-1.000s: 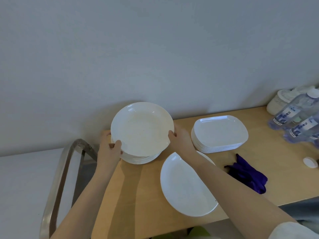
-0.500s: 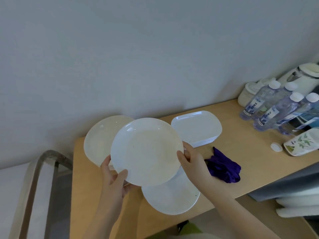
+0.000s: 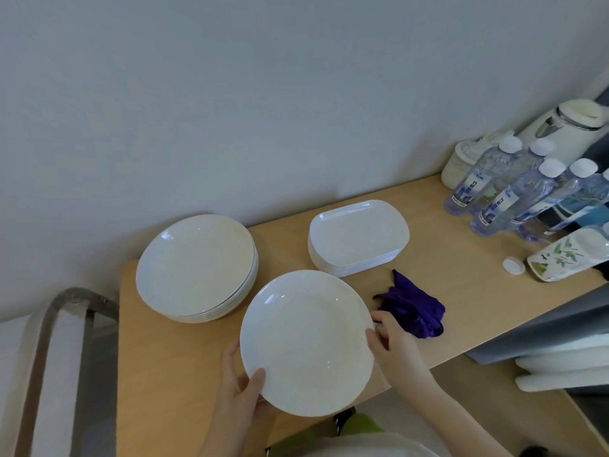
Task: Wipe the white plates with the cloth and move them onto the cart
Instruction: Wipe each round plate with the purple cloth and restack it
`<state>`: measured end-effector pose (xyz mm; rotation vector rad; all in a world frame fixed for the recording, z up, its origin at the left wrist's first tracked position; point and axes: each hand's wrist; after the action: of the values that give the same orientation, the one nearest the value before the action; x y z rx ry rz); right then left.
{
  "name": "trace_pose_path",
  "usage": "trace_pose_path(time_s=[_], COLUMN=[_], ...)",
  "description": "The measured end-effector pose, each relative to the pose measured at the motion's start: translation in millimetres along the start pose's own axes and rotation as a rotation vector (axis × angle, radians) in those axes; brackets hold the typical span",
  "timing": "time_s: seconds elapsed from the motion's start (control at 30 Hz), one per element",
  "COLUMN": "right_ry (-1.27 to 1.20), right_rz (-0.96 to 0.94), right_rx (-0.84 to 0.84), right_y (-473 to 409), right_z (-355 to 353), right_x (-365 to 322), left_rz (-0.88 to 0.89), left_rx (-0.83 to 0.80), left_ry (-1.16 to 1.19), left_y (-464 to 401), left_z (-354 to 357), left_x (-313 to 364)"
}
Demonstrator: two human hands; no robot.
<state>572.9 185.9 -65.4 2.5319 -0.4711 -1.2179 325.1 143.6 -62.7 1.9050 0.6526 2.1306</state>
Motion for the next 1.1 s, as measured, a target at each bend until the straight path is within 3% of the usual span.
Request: trace_pose_path(time_s=[0.43, 0.8, 1.0, 1.1], right_ry=[0.215, 0.697, 0.715, 0.549], right_rz=[0.081, 0.076, 0.051, 0.055], right_rx=[-0.049, -0.005, 0.000, 0.224], right_y=[-6, -10, -16, -27], right_z=[11, 16, 4, -16], right_x=[0, -11, -16, -13], left_rz=[0.165, 0.187, 0.196, 0.190], left_rx=[0.013, 0.084, 0.114, 0.118], left_ry=[-0.610, -0.656, -0.626, -0.613], left_y=[-33, -33, -31, -32], left_z=[1, 10, 13, 13], left_x=[-10, -10, -12, -15])
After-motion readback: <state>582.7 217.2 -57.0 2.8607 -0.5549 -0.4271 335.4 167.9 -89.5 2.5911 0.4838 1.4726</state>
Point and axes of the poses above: each hand's wrist, its own y-axis away from the middle knuckle, its own z-axis out of the palm, x = y × z, and after that the axes turned 8 degrees about z, right-handed
